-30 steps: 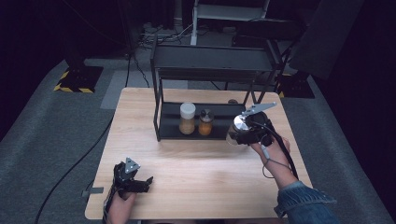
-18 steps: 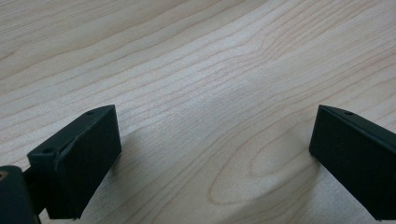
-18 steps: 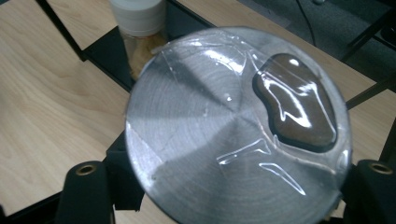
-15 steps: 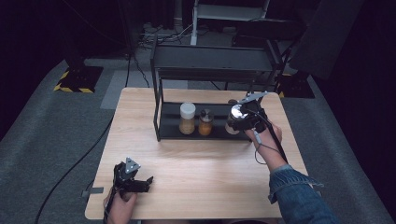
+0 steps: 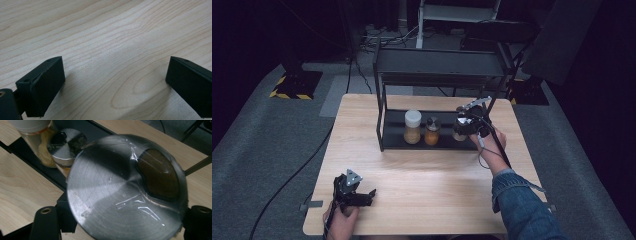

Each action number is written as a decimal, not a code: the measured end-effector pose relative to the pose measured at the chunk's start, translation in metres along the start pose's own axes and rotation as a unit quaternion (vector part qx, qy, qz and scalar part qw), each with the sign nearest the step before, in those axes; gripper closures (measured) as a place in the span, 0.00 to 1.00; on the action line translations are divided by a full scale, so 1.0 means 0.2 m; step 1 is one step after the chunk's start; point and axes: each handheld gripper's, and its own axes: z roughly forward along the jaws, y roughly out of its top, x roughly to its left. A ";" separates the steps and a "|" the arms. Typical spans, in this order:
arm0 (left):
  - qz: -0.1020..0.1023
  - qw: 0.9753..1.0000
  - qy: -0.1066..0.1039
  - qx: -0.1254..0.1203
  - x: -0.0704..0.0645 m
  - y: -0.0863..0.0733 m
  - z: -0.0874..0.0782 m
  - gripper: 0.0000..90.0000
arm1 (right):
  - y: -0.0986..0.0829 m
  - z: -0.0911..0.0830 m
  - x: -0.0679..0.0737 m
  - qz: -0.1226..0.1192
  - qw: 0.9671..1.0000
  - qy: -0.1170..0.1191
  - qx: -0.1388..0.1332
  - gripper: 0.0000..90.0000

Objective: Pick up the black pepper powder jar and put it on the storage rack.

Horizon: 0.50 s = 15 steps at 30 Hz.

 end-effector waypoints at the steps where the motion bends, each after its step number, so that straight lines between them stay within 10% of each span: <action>1: 0.000 1.000 0.000 0.000 0.00 0.00 0.00 0.02 | 0.00 0.01 0.00 -0.001 1.000 -0.001 0.001 0.34; 15: -0.001 1.000 0.000 0.000 0.00 0.00 0.00 0.02 | -0.01 0.25 -0.02 0.010 1.000 0.005 0.021 0.34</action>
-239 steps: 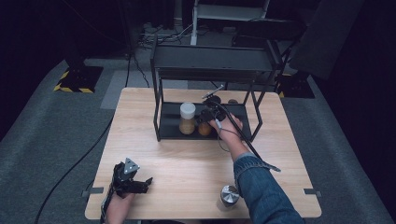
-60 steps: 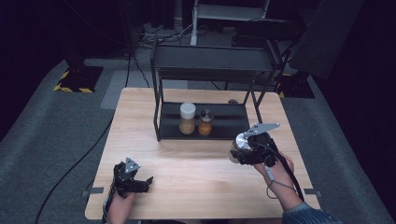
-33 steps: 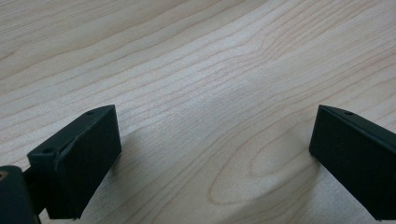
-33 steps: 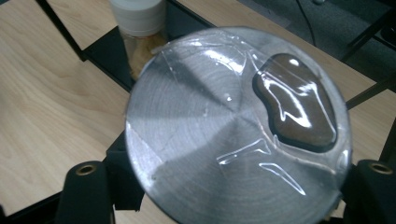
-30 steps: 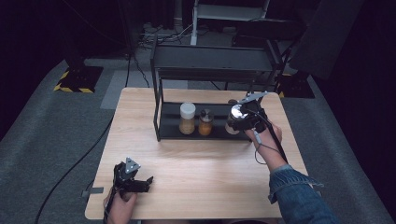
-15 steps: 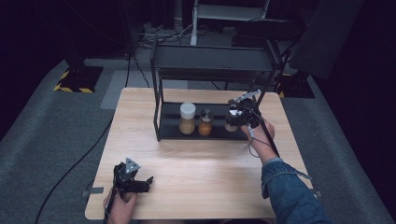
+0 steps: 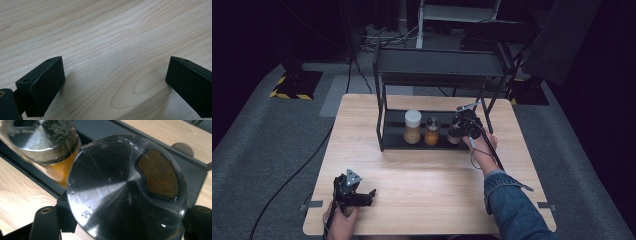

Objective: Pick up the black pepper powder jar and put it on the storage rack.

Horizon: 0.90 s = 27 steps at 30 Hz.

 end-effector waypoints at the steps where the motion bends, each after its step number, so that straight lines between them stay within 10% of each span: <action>1: 0.000 1.000 0.000 0.000 0.00 0.00 0.00 0.02 | 0.00 0.01 0.00 0.000 1.000 -0.001 0.002 0.34; 21: 0.000 1.000 0.000 0.000 0.00 0.00 0.00 0.02 | 0.00 0.13 -0.02 0.023 1.000 0.013 0.007 0.33; 27: 0.000 1.000 0.000 0.000 0.00 0.00 0.00 0.02 | -0.03 0.08 -0.03 0.030 0.999 0.021 -0.012 0.19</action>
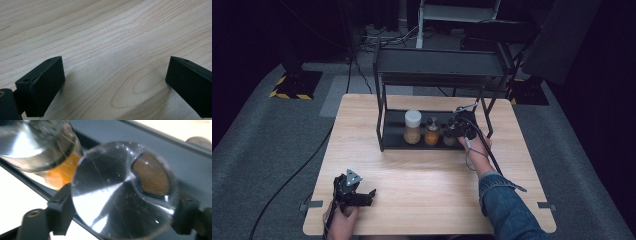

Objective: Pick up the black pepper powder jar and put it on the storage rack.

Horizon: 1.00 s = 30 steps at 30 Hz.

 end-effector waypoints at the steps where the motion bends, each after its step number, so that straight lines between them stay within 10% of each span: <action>1: 0.000 1.000 0.000 0.000 0.00 0.00 0.00 0.02 | 0.00 -0.02 0.01 -0.001 1.000 -0.002 -0.002 0.17; 18: 0.000 1.000 0.000 0.000 0.00 0.00 0.00 0.02 | -0.21 -0.47 0.06 -0.033 0.998 0.010 -0.057 0.06; 30: -0.001 1.000 -0.001 0.001 0.00 0.00 0.00 0.02 | -0.45 -0.63 0.09 -0.048 0.996 0.013 -0.077 0.00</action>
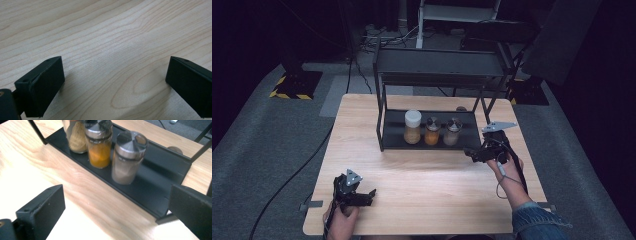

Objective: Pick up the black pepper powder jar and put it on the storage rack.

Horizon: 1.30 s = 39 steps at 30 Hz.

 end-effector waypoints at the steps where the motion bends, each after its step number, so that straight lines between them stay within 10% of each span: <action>1: 0.000 1.000 0.000 0.000 0.00 0.00 0.00 0.01 | -0.01 -0.01 0.00 0.000 1.000 0.000 -0.001 0.00; 17: -0.001 1.000 0.000 0.000 0.00 0.00 0.00 0.01 | -0.28 -0.09 0.03 0.002 1.000 0.006 -0.023 0.00; 39: 0.000 1.000 0.000 0.000 0.00 0.01 0.01 0.01 | -0.64 0.08 0.01 0.026 0.999 0.010 0.024 0.00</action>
